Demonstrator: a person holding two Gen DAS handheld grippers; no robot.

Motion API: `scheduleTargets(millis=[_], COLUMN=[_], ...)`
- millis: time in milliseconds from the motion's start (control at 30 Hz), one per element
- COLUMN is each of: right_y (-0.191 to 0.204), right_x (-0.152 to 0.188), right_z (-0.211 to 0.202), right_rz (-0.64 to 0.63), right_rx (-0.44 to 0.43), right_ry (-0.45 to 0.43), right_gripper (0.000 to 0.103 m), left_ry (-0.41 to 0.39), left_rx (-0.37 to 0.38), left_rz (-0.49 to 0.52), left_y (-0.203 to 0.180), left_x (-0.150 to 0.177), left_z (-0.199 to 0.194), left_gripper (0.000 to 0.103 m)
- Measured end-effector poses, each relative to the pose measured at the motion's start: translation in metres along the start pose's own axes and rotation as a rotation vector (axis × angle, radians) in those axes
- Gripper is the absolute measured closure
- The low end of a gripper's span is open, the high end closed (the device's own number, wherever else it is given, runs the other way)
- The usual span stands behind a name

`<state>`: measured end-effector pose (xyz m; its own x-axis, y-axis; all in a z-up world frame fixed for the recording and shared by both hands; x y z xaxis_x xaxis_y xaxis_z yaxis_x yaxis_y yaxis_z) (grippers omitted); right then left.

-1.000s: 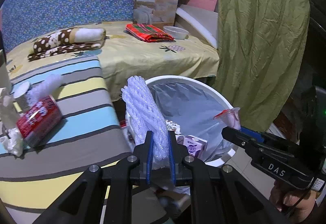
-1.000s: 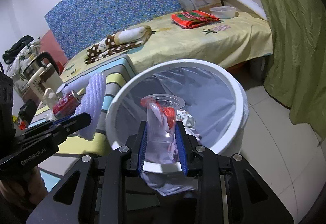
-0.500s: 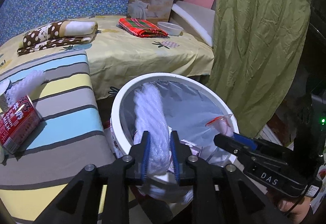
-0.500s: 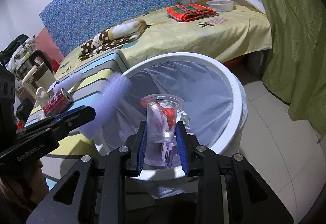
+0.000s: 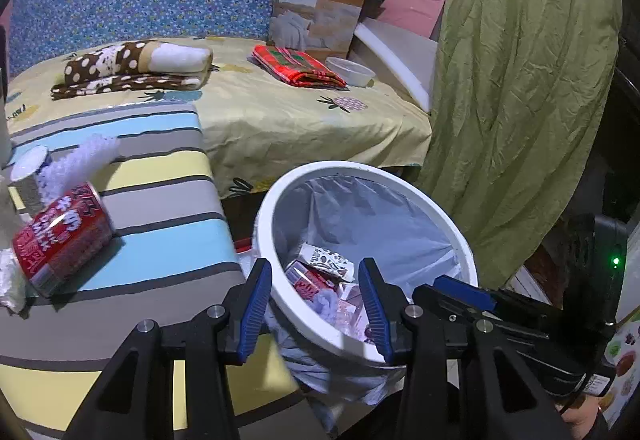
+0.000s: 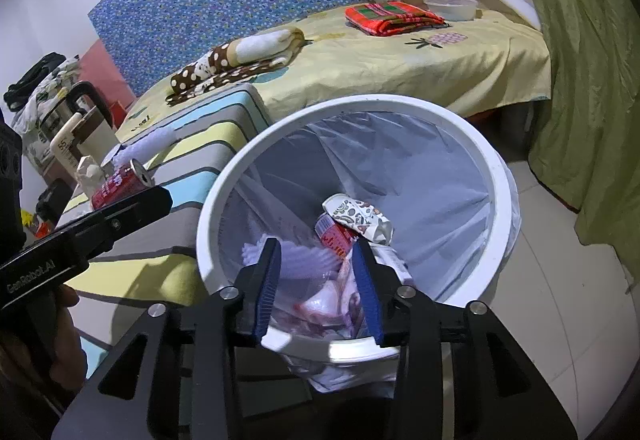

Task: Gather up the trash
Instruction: 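Move both open tools from the bin back over the table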

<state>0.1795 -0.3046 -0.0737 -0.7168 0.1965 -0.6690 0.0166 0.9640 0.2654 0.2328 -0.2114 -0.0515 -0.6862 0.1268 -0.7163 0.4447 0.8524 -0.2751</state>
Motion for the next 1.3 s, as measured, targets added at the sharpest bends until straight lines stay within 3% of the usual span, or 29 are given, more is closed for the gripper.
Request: scheduleTargets(millis=[633, 1300], right_y=[0.046, 0.103], right_x=[0.003, 0.019], right_z=[-0.021, -0.023], right_rz=[-0.074, -0.169], right_rx=[-0.057, -0.136], right_ry=[-0.030, 0.004], right_gripper=[0.062, 0.062], left_ry=[-0.033, -0.074], left_rx=[-0.155, -0.281], left_rz=[-0.039, -0.101], left_y=[0.036, 0.081], left_x=[0.024, 0.046], left_z=[-0.060, -0.114], left_gripper=[0.058, 0.058])
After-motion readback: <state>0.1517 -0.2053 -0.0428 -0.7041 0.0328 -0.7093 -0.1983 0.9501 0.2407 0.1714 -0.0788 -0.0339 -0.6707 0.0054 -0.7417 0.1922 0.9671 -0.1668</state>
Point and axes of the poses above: each gripper's, at about its wrist camera, not at the fingertips, and z roughly the way its jaws point, y to its left, x to its underside, the point moved 6 cm from there along z, roughly the way its jaws point, and after that the axes turned 1 degree about z, right-handed, at the moved point
